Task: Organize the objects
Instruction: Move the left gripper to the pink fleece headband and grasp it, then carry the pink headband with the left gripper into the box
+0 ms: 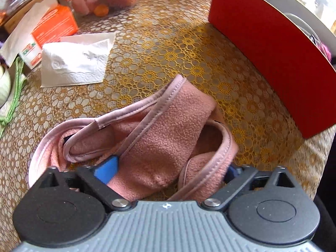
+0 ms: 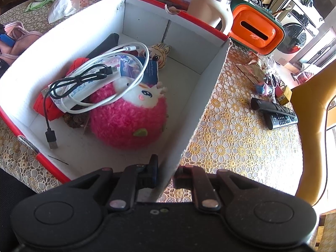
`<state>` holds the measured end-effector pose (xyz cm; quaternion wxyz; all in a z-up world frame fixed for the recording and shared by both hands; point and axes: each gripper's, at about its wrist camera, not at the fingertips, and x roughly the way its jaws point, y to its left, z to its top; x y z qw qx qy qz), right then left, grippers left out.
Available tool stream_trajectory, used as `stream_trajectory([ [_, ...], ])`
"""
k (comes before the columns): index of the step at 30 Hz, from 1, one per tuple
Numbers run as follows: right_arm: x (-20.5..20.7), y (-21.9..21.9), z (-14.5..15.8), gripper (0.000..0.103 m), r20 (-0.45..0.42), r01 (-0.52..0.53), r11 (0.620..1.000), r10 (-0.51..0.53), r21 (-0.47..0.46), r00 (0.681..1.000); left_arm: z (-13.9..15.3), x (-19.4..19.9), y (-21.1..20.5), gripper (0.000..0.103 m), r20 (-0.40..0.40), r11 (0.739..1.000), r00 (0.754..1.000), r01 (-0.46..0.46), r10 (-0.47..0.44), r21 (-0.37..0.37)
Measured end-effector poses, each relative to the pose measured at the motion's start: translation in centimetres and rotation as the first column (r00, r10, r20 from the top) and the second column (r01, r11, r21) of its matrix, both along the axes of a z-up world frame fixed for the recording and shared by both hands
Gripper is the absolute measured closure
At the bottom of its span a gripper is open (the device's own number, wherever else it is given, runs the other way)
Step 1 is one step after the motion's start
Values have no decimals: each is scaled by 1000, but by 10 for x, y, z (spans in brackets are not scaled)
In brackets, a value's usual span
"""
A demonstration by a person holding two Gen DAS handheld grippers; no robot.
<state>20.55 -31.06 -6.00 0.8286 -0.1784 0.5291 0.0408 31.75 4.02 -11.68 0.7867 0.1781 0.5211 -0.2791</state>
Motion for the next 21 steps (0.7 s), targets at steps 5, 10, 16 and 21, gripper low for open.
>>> stream_trajectory([
  [5,0,0,-1,90,2,4,1000,-4,2,1000,8,-6,4,59,-3,999,1000,-26,26,-41],
  [10,1,0,-1,90,6,7,1000,-7,5,1000,16,-13,4,84,-3,996,998,-62,62,-59],
  [16,1,-1,-1,91,10,5,1000,-5,5,1000,40,-31,-7,87,55,994,995,-76,81,-75],
  [21,1,-1,-1,92,16,2,1000,-2,8,1000,74,-50,-23,87,95,995,994,-40,49,-88],
])
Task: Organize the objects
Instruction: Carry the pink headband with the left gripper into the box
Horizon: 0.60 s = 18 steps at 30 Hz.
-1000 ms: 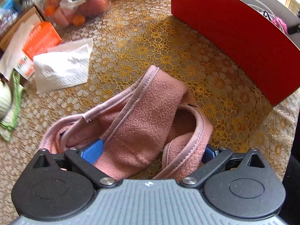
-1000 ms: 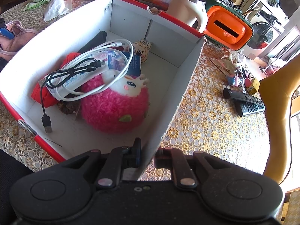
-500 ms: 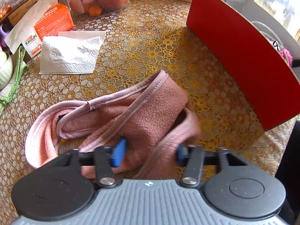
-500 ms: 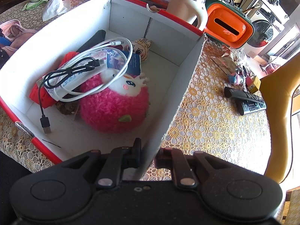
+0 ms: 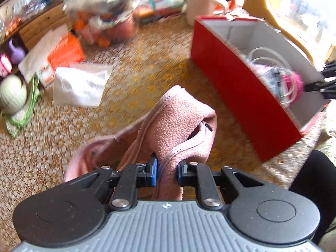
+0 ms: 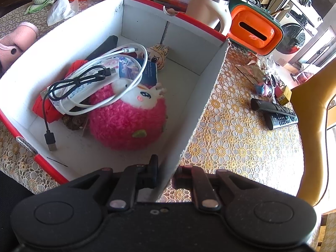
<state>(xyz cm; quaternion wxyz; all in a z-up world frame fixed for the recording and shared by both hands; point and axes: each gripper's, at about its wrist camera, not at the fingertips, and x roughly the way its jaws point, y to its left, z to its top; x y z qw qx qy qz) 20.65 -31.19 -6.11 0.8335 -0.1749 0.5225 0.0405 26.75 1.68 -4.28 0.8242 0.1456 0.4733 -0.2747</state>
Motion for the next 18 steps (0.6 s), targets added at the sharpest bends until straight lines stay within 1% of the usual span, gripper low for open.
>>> stream_trajectory([
  [9,-1,-2,0,92,12,-1,1000,1,11,1000,58,-26,-40,87,98,997,993,70,-68,-25],
  [18,-2,-2,0,92,19,-8,1000,8,17,1000,122,-35,-91,87,206,985,968,158,-141,-72],
])
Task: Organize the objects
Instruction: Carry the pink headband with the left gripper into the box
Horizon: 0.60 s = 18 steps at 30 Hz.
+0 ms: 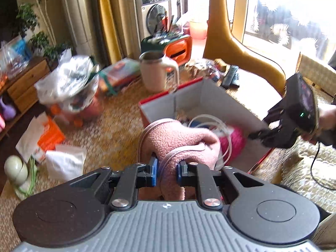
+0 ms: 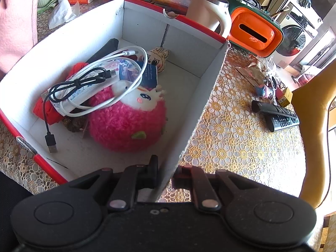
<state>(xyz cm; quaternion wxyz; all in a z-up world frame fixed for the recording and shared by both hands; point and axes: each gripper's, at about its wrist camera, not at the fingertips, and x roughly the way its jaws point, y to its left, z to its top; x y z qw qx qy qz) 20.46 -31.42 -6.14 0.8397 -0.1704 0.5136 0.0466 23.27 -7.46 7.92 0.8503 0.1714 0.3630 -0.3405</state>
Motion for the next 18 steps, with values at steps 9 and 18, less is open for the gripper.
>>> stream_trajectory([
  [9,-1,-1,0,92,6,-2,1000,2,9,1000,46,2,-64,87,96,996,992,84,-81,-27],
  [18,-1,-3,0,92,7,-8,1000,8,19,1000,68,16,-108,87,136,990,985,119,-107,-80],
])
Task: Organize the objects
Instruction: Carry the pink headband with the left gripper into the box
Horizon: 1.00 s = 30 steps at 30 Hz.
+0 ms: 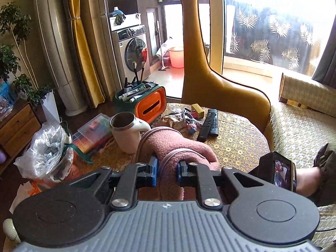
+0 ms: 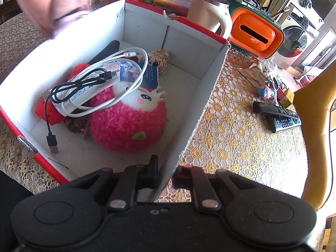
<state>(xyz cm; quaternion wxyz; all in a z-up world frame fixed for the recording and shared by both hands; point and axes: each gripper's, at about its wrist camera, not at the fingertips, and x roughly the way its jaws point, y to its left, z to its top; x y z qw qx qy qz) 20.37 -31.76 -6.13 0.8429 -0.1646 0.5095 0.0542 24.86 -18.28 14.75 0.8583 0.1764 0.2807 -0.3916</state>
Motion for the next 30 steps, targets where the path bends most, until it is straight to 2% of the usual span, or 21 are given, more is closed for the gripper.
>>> stream_trajectory([
  [3,0,-1,0,92,0,0,1000,0,5,1000,-5,8,-14,87,-19,1000,1000,11,-11,-8],
  [6,0,-1,0,92,-1,-1,1000,1,8,1000,-21,14,-27,87,-40,1000,999,12,-11,22],
  [11,0,-1,0,92,-4,-4,1000,4,4,1000,-65,27,-34,87,-118,996,993,1,9,87],
  [14,1,-1,0,92,-5,-3,1000,3,3,1000,-94,35,-38,87,-143,989,989,-12,33,150],
  [19,1,0,0,92,-6,-2,1000,2,3,1000,-130,45,-42,87,-187,978,980,-25,64,205],
  [30,1,-3,-2,92,-10,9,1000,-9,15,1000,-173,57,-59,87,-235,963,967,-37,103,267],
])
